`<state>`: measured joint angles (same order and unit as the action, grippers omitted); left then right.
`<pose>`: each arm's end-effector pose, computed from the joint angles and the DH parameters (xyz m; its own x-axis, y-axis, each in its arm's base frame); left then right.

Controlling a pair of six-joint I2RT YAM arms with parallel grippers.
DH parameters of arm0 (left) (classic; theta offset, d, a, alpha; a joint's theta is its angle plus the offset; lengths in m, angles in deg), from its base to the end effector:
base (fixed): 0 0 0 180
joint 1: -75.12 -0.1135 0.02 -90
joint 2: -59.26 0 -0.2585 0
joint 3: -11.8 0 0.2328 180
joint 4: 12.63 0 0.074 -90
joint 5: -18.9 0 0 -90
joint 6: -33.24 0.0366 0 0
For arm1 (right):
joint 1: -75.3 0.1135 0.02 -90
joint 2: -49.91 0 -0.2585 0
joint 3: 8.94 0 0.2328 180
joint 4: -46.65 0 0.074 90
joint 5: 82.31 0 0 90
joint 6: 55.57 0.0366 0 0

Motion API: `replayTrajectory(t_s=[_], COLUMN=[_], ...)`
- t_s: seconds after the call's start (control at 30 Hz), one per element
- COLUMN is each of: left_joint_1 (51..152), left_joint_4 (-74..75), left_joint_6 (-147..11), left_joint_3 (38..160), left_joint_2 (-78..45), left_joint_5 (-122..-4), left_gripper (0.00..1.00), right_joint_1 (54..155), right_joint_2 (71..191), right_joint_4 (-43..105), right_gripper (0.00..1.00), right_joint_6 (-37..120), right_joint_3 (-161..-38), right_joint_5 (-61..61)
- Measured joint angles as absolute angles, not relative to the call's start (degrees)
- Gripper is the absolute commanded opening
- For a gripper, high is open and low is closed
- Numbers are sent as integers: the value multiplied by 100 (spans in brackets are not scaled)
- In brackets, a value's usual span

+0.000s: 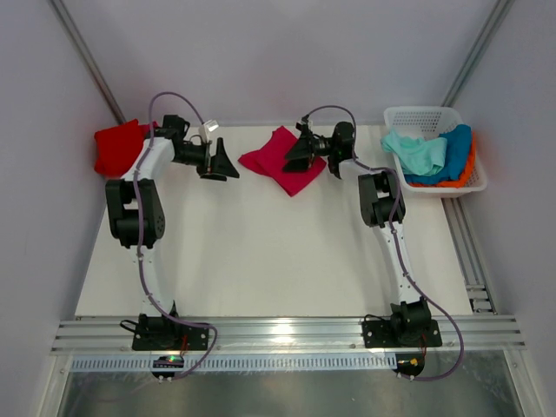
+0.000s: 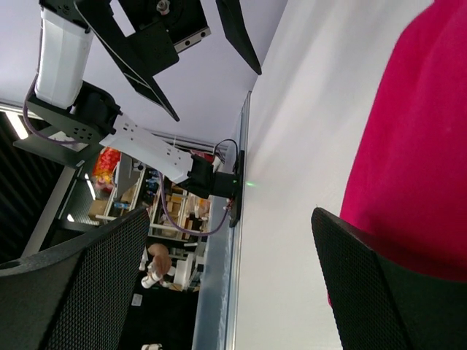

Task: Fold and stack the t-shirts
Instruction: Fold the tshirt

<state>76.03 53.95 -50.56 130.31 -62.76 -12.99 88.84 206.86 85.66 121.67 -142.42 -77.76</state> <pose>0.4207 -0.0378 0.2307 -0.9025 0.0714 -0.4248 0.3973 0.5190 -0.7569 0.5218 0.1632 0.1426 -0.9386 -0.1445 -0.3131 -0.3060 -0.0698 0.9495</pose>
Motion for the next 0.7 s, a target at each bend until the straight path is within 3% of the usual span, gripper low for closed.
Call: replayTrajectory(t_s=[0.3, 0.7], left_joint_1=[7603, 7690], left_joint_4=[5268, 5139], left_joint_6=[-5083, -5203], left_joint_3=[12998, 12968], left_joint_2=[-6250, -6274], left_joint_5=[-1334, -1371], left_gripper=[99, 99], right_joint_1=[8884, 8827], right_joint_2=[20648, 21269], right_joint_4=[7338, 7391], right_gripper=[96, 96], right_joint_6=[11105, 11385], right_joint_3=[-15082, -15117], right_joint_5=[-7781, -7717])
